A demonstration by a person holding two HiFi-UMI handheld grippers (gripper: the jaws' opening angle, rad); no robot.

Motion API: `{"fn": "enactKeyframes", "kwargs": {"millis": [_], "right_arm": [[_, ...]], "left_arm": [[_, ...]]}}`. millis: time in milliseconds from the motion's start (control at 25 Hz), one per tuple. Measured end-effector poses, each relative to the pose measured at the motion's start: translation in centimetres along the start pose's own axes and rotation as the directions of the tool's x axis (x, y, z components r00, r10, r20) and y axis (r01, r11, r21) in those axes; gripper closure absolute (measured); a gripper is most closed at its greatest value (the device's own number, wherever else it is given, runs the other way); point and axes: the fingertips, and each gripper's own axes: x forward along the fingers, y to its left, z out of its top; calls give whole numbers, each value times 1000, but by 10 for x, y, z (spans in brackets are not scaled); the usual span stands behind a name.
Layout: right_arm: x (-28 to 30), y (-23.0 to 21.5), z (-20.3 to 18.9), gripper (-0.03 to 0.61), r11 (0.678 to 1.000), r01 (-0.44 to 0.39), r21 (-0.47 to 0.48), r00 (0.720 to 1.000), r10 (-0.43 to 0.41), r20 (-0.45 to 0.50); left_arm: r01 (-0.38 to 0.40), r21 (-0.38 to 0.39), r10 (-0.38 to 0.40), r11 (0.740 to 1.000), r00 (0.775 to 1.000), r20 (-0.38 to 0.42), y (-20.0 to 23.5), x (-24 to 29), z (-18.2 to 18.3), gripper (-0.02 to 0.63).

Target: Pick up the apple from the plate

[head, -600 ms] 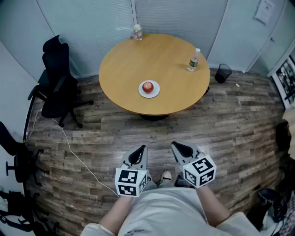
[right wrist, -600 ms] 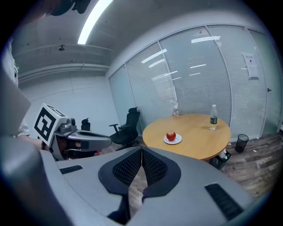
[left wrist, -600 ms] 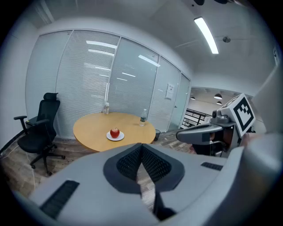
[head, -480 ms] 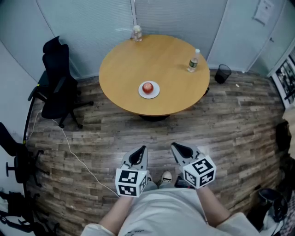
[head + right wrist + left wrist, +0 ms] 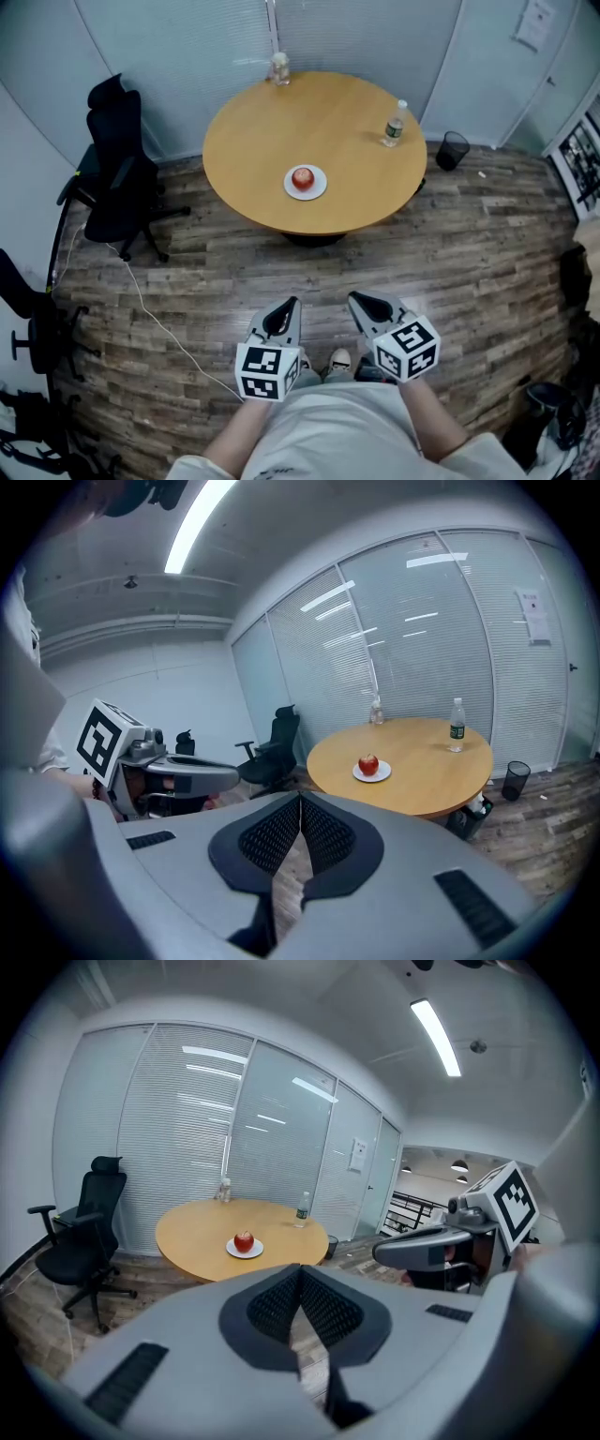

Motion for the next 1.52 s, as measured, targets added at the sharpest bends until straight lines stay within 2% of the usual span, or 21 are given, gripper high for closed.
{"fn": "enactKeyframes", "kwargs": {"millis": [280, 520, 800, 1120, 1520], "right_arm": [[12, 3, 10, 547, 998, 45, 37, 999, -45, 22], [20, 11, 12, 548, 996, 84, 43, 996, -85, 38], [31, 3, 7, 548, 993, 99, 64, 995, -100, 23], [84, -44, 18, 548, 994, 75, 85, 997, -75, 1], [162, -136, 96, 548, 999, 25, 38, 1000, -25, 6]], "left_arm": [[4, -2, -4, 1000, 1000, 16, 19, -10, 3, 611], [55, 11, -55, 998, 998, 31, 27, -16, 7, 611], [73, 5, -73, 997, 997, 25, 34, -5, 8, 611], [53, 1, -53, 999, 999, 5, 63, 49, 25, 611], [-18, 1, 18, 1000, 1000, 9, 114, 149, 96, 611]]}}
